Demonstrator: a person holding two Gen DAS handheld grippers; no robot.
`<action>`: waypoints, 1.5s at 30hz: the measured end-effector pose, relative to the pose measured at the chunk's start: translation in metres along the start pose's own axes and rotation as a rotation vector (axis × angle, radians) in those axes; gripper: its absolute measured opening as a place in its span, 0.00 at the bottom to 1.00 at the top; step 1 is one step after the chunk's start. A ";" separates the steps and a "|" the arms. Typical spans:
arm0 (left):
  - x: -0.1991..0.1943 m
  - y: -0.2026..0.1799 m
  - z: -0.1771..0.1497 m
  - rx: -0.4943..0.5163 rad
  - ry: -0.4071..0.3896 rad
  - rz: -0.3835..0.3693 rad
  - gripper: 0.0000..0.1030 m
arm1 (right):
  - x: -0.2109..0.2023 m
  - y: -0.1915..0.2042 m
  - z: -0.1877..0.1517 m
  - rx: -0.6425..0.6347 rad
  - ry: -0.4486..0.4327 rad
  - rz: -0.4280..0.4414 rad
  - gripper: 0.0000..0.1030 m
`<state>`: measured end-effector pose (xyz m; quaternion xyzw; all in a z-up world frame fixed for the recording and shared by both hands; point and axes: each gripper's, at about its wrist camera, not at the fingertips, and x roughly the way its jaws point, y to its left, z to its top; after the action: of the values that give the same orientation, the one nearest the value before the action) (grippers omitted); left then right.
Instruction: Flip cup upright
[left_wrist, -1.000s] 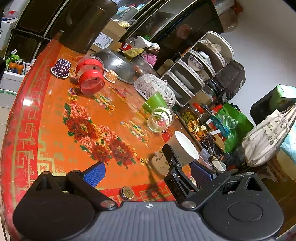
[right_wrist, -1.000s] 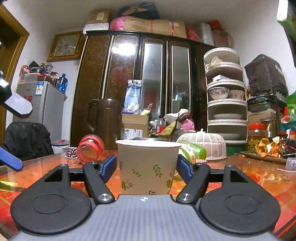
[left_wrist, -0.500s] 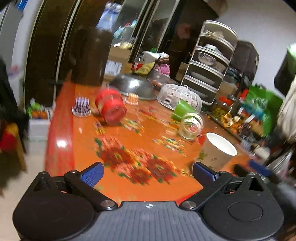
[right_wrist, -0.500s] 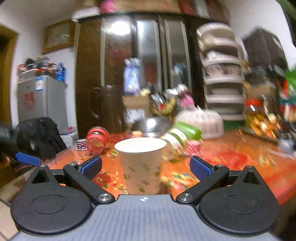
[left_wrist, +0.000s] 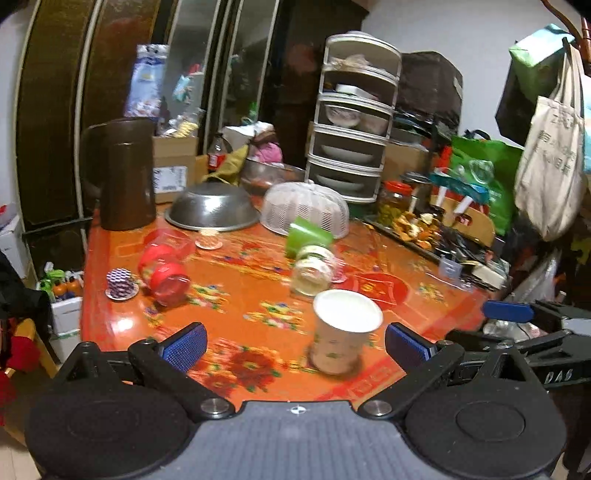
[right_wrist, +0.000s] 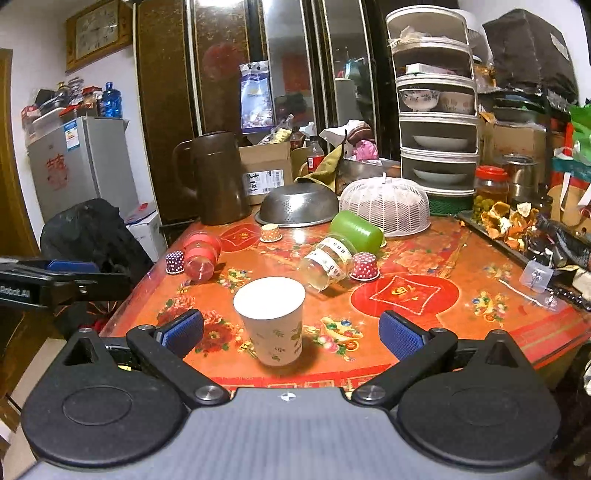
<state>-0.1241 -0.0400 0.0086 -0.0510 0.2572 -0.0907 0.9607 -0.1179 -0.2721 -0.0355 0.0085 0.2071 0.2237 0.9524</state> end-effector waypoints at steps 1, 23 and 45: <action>0.003 -0.006 -0.001 0.005 0.016 -0.014 1.00 | -0.001 0.000 0.000 -0.007 0.005 0.008 0.99; 0.015 -0.014 0.001 0.040 0.060 0.014 1.00 | -0.001 -0.020 0.005 0.014 0.043 0.092 0.99; 0.017 -0.013 -0.001 0.030 0.076 0.004 1.00 | -0.003 -0.019 0.005 0.016 0.042 0.115 0.99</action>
<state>-0.1123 -0.0566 0.0013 -0.0323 0.2924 -0.0944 0.9511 -0.1100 -0.2905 -0.0322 0.0232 0.2280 0.2764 0.9333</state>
